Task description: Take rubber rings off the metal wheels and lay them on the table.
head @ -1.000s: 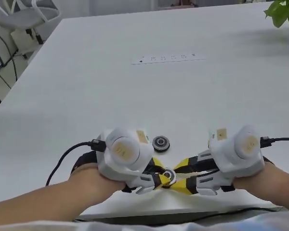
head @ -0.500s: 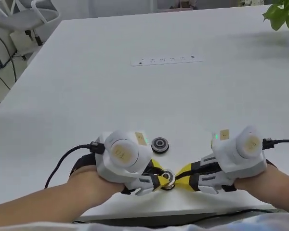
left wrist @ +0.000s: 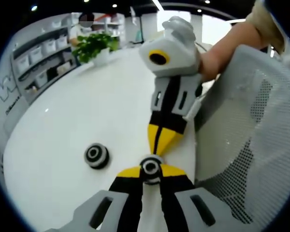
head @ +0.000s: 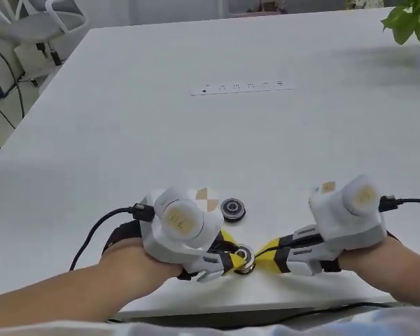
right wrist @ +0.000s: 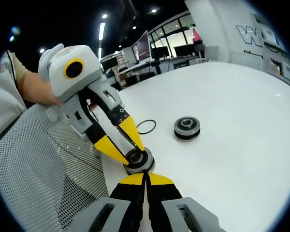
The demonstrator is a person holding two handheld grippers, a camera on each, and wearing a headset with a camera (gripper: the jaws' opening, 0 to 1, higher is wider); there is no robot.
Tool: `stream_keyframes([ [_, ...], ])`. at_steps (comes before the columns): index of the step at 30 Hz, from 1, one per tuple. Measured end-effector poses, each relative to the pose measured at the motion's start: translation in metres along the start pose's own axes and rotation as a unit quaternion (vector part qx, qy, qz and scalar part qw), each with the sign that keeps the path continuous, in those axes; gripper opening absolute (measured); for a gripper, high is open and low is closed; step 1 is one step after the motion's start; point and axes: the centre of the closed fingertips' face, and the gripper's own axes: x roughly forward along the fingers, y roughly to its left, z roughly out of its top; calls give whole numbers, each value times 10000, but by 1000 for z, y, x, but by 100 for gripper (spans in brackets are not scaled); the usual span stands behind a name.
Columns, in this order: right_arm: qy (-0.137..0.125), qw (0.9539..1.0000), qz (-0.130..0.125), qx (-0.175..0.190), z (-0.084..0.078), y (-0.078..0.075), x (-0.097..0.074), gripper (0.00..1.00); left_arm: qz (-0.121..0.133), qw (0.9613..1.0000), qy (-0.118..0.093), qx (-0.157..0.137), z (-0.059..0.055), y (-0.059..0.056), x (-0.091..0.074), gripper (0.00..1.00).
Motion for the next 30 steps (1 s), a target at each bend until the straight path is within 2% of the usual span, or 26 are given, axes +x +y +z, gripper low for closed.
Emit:
stream_keyframes([
  [5,-94,9992,32,380,0,-1,-1,0,-2,10000,-6,7,0,0,0,13],
  [12,-169,9983,31,551,2,-1,-4,0,-1,10000,-13,11,0,0,0,12],
  [23,-146,9989,-28,437,3,-1,-5,0,10,10000,-23,10,0,1,0,12],
  [30,-248,9980,-13,579,6,-2,-7,0,19,10000,-11,17,0,1,0,12],
])
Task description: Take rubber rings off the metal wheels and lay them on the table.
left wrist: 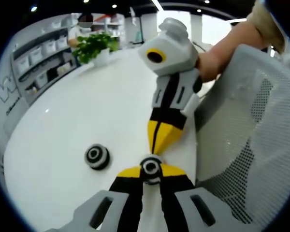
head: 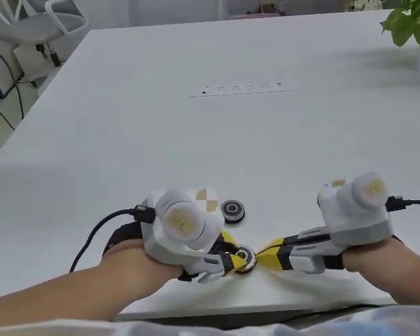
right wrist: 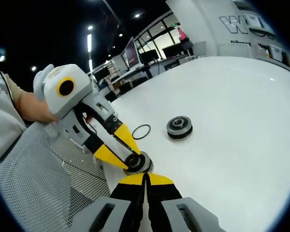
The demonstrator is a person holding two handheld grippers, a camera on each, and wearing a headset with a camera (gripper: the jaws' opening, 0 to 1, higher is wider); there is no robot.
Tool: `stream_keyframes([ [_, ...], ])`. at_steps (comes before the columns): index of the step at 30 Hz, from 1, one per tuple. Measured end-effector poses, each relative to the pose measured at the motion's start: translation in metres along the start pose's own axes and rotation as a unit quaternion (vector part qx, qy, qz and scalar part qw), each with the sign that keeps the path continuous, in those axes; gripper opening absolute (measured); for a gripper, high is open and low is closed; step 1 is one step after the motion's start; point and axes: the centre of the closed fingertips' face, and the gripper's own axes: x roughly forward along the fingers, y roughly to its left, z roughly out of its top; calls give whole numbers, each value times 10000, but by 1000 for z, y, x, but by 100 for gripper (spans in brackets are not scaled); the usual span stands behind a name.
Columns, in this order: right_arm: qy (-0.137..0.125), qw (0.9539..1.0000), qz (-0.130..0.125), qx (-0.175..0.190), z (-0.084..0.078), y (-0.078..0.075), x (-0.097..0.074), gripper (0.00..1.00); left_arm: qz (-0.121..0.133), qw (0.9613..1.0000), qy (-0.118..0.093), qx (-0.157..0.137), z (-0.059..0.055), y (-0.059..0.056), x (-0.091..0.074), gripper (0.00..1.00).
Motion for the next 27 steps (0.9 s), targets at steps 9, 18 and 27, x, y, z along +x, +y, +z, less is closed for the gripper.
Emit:
stream_keyframes([
  [9,-176,9994,69,282,4,2,-2,0,14,10000,13,0,0,0,0,12],
  [18,-278,9985,140,446,7,3,-3,0,32,10000,21,-20,0,0,0,12],
  [27,-320,9981,202,480,9,5,-3,0,48,10000,31,-54,0,0,0,12],
])
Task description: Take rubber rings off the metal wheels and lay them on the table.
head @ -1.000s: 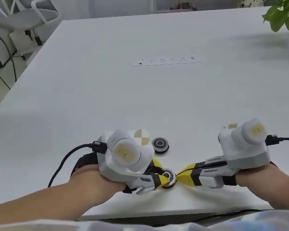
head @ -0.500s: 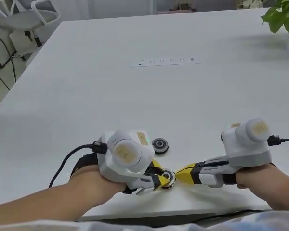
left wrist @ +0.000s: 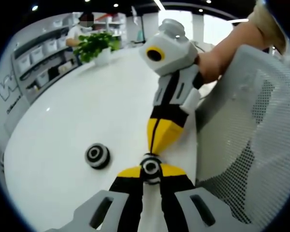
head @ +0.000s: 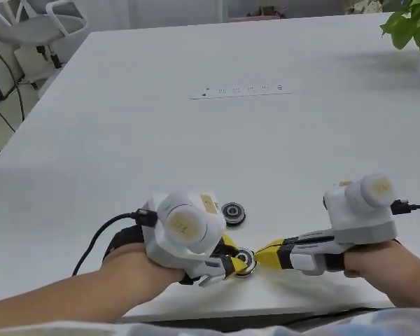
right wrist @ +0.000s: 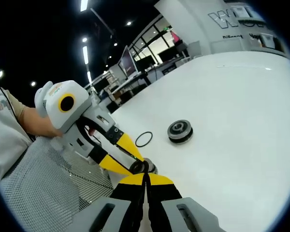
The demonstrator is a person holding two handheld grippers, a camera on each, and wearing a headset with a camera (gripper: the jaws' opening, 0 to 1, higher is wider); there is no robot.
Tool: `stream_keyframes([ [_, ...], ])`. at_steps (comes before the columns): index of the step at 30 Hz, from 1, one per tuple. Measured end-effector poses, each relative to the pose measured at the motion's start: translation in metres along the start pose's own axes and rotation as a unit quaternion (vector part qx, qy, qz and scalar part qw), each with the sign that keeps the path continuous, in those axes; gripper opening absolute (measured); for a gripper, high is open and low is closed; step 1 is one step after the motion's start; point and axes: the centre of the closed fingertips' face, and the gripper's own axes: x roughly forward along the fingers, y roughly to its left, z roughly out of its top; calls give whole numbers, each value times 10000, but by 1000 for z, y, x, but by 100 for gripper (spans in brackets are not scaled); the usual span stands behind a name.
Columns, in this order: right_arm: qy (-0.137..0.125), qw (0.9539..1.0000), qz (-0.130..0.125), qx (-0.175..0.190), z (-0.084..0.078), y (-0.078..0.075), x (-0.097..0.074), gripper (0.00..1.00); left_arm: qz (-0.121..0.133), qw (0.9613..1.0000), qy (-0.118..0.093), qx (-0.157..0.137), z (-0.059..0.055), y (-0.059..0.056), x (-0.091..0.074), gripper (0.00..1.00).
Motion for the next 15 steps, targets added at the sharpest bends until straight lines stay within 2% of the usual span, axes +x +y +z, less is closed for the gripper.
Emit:
stream_keyframes([
  [15,1,9999,111,-78,3,7,3,0,28,10000,27,-34,0,1,0,12],
])
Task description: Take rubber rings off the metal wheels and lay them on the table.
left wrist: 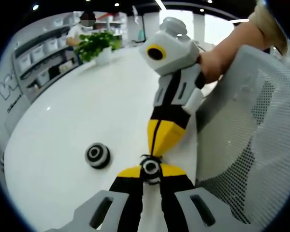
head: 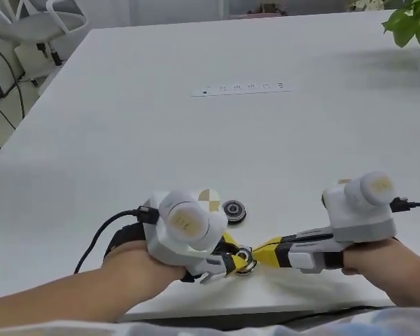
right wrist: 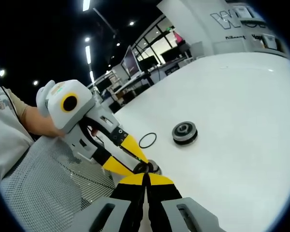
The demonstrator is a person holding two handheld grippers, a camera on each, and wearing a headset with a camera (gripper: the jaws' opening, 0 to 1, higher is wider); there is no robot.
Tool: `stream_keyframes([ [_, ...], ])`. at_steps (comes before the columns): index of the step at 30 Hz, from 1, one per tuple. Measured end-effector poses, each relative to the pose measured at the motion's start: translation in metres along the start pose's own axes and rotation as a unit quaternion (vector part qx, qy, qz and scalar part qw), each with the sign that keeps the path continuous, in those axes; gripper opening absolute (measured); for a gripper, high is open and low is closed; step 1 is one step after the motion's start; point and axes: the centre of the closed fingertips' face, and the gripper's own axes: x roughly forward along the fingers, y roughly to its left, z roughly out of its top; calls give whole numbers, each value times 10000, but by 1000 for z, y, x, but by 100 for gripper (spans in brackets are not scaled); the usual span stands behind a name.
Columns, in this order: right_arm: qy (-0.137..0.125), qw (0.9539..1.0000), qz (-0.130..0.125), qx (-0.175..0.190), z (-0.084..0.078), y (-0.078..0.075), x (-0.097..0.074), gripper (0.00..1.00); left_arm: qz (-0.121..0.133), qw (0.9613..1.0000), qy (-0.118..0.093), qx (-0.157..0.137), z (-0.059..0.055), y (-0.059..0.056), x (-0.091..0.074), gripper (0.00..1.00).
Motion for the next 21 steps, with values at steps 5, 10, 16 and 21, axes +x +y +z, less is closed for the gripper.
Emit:
stream_keyframes([
  [5,-5,9999,89,-53,1,4,1,0,5,10000,-2,-8,0,0,0,12],
  [10,-12,9999,142,-30,1,5,2,0,10,10000,0,-8,0,0,0,12],
  [16,-26,9990,422,-150,4,19,4,0,21,10000,0,2,1,-1,0,12],
  [21,-51,9991,413,-25,3,14,3,0,19,10000,-32,6,1,0,1,12],
])
